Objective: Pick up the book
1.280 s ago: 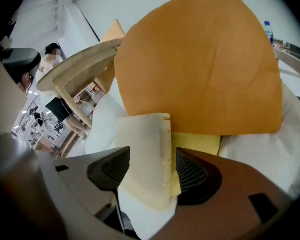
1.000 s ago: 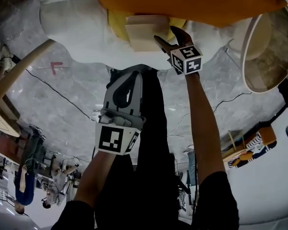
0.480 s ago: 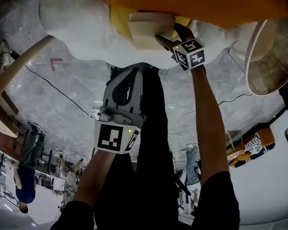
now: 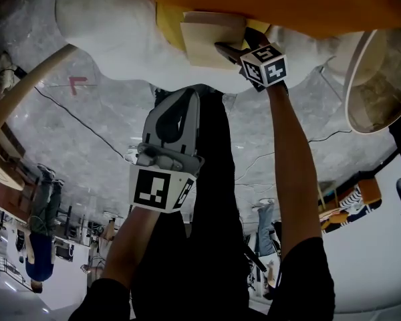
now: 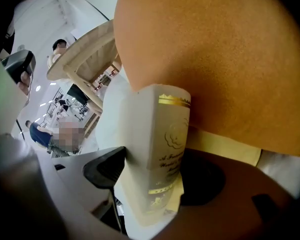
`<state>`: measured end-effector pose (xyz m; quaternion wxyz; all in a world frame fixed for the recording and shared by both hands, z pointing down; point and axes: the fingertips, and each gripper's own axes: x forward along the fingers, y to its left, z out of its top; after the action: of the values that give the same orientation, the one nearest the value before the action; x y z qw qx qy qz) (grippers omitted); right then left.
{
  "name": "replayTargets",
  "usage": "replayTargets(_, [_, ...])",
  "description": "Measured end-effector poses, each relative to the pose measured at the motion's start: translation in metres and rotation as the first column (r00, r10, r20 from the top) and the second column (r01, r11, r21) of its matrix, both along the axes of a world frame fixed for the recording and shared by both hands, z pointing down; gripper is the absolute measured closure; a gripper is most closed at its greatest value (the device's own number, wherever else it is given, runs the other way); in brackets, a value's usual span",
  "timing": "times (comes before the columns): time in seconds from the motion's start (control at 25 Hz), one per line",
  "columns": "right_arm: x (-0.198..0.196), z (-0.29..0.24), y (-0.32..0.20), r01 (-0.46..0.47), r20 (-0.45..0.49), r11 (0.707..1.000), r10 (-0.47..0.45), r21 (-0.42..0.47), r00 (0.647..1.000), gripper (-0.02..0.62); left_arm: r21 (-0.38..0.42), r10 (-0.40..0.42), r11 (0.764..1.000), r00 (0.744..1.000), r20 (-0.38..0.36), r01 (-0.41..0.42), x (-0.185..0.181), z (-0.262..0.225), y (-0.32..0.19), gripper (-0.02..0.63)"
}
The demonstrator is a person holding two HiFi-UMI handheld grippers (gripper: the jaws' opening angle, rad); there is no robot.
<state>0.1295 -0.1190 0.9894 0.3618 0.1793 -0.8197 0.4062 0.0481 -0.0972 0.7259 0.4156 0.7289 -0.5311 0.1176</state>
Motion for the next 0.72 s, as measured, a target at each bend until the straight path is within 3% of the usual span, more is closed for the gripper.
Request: replayTargets(0.72, [-0.003,-0.026,0.019,-0.061,-0.064,0.998,0.062,0.012,0.996,0.315,0.033,-0.036,0.999,0.999,0.003,0.036,-0.024,-0.016,0.000,0.604])
